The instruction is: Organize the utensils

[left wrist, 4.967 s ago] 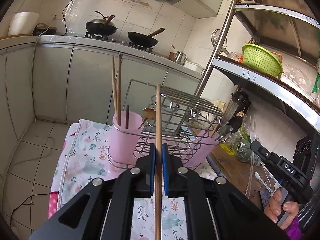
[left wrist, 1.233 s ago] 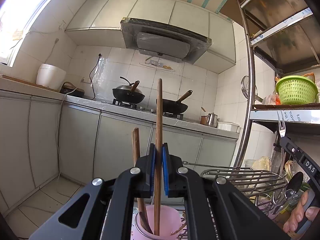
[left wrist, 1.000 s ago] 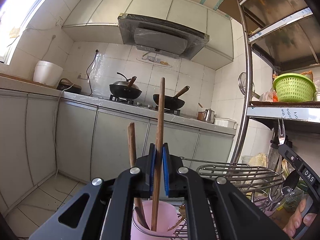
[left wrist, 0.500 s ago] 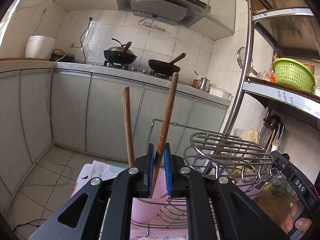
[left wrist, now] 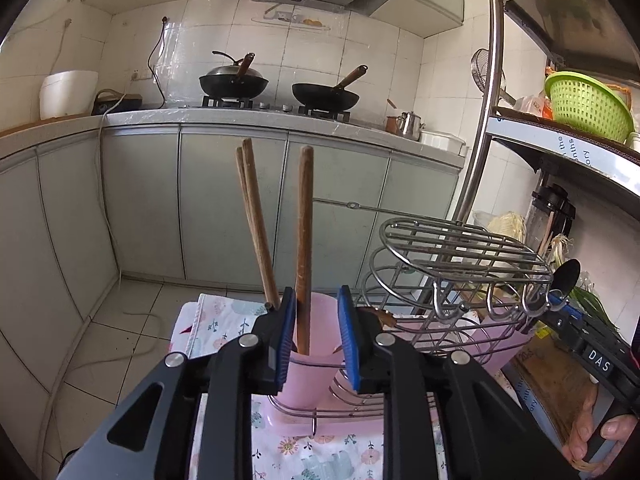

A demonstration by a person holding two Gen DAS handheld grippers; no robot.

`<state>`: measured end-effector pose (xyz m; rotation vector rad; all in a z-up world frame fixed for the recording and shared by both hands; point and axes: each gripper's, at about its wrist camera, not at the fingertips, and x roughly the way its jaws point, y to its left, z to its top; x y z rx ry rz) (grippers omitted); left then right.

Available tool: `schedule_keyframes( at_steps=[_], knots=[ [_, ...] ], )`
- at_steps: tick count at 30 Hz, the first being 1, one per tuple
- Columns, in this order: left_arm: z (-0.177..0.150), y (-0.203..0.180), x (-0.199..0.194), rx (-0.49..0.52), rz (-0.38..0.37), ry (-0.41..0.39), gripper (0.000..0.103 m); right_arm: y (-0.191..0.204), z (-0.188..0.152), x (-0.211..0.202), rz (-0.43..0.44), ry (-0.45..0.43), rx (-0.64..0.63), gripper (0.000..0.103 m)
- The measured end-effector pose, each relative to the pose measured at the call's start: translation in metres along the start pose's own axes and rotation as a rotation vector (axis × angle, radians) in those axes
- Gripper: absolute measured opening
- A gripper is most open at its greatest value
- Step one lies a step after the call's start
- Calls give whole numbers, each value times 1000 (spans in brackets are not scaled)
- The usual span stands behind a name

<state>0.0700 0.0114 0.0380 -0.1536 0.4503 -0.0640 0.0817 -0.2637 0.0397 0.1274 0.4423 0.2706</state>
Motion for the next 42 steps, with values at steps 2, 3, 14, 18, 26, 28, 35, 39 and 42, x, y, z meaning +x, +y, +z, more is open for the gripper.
schedule_keyframes(
  at_steps=[2, 3, 14, 18, 26, 28, 35, 39, 42],
  knots=[
    [0, 1, -3, -5, -4, 6, 22, 0, -1, -4, 0, -1, 1, 35],
    [0, 1, -5, -4, -5, 10, 23, 0, -2, -5, 0, -1, 2, 37],
    [-6, -10, -40, 11, -37, -9, 51, 7, -13, -35, 17, -10, 21, 39],
    [-14, -12, -52, 3, -43, 3, 51, 12, -22, -45, 33, -3, 32, 40],
    [-36, -13, -67, -13, -53, 54, 51, 26, -42, -58, 59, 33, 32, 53],
    [-41, -15, -69, -14, -48, 66, 51, 30, -46, -61, 63, 39, 28, 54],
    [-59, -25, -71, -16, -42, 103, 51, 36, -58, -67, 57, 67, 17, 55],
    [-67, -32, -74, 5, -36, 114, 51, 38, -64, -68, 48, 80, 9, 55],
    [-71, -37, -75, 23, -26, 123, 51, 39, -67, -70, 44, 85, 8, 55]
  ],
)
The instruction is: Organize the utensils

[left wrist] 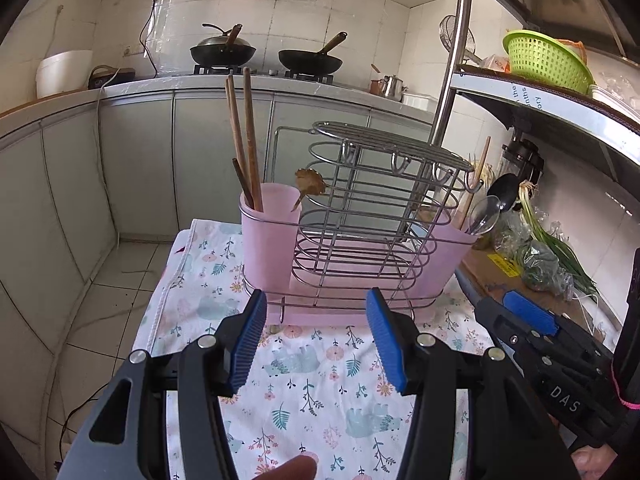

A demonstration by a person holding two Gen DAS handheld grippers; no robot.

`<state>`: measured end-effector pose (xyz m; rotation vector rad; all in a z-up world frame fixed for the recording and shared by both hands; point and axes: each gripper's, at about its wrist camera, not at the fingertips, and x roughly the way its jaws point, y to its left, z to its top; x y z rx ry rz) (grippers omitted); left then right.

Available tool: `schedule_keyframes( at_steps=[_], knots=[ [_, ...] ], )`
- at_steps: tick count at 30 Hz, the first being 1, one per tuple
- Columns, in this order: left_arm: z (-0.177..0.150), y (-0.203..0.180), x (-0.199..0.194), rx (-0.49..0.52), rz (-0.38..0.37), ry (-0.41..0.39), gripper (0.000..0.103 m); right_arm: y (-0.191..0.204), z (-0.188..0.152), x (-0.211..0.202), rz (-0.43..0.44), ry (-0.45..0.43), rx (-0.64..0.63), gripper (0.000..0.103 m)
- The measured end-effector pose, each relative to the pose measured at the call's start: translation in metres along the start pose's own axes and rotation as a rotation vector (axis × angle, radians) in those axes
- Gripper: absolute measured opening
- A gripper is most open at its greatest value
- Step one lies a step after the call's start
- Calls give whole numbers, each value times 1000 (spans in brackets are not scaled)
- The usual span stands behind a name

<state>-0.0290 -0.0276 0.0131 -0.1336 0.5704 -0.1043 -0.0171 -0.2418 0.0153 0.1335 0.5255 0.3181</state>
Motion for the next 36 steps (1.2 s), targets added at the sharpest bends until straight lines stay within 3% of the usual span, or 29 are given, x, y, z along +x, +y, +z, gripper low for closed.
schedule_keyframes(
  at_steps=[36],
  knots=[
    [-17, -19, -5, 33, 31, 17, 51, 4, -12, -3, -21, 30, -7, 56]
  ],
)
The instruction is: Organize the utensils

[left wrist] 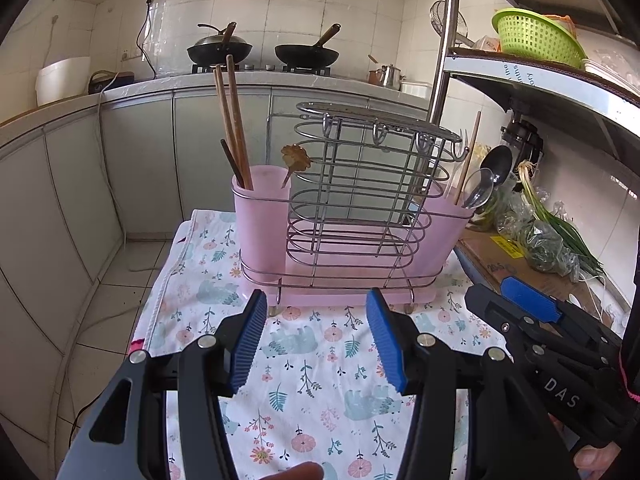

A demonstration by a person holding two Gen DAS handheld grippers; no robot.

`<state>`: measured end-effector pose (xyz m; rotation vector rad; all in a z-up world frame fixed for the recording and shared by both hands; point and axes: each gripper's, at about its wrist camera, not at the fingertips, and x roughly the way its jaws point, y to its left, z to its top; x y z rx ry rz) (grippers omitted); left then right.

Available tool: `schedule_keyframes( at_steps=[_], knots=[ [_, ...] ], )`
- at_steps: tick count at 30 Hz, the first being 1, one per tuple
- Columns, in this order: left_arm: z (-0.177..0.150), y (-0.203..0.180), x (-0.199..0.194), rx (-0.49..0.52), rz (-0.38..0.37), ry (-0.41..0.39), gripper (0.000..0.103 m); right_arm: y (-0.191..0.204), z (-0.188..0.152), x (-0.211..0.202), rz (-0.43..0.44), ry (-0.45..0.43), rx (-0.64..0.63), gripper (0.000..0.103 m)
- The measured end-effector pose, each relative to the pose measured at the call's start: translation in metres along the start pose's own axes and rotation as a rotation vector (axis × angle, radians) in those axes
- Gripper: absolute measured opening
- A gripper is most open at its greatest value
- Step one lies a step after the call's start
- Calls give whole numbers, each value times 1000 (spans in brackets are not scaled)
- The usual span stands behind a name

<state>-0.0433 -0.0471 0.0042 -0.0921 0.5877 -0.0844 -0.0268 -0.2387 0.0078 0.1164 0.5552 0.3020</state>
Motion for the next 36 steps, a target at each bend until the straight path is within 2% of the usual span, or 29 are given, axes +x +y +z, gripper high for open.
schedule_keyframes(
  at_steps=[36],
  knots=[
    [-1, -1, 3, 5, -9, 4, 50, -1, -4, 5, -4, 13, -1, 56]
  ],
)
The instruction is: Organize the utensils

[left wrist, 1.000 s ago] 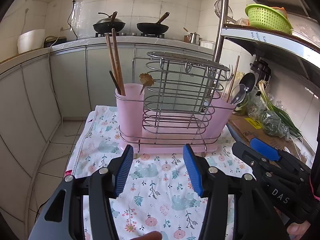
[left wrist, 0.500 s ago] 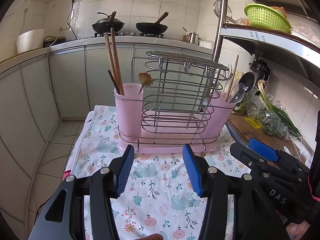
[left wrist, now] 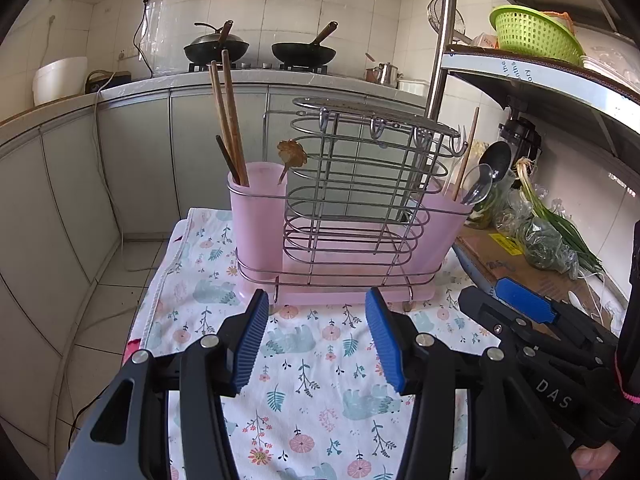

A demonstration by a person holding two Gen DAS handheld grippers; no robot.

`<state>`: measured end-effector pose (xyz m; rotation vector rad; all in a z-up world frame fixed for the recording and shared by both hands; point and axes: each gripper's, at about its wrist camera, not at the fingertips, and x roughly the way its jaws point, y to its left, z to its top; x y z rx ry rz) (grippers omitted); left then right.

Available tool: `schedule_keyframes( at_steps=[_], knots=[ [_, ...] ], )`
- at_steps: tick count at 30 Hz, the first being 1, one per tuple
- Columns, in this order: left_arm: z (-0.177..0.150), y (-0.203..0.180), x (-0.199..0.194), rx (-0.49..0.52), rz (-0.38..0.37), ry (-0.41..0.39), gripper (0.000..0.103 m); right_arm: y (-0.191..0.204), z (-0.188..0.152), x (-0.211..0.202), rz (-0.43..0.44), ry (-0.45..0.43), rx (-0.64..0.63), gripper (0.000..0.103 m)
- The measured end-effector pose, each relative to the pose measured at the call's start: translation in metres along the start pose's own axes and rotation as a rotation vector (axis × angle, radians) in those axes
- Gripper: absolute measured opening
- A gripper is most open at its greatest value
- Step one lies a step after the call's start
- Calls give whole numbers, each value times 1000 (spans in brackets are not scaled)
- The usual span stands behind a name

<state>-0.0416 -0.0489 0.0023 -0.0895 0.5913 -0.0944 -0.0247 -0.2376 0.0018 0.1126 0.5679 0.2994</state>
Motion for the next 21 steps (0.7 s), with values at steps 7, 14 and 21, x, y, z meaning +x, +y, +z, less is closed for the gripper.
schedule_keyframes(
  at_steps=[7, 14, 21],
  knots=[
    [-3, 1, 6, -1, -2, 10, 50, -1, -1, 3, -3, 7, 1, 56],
    [-4, 2, 8, -2, 3, 14, 50, -2, -2, 6, -6, 14, 2, 56],
    [-5, 4, 12, -3, -1, 25, 50, -3, -3, 9, -7, 21, 3, 56]
  ],
)
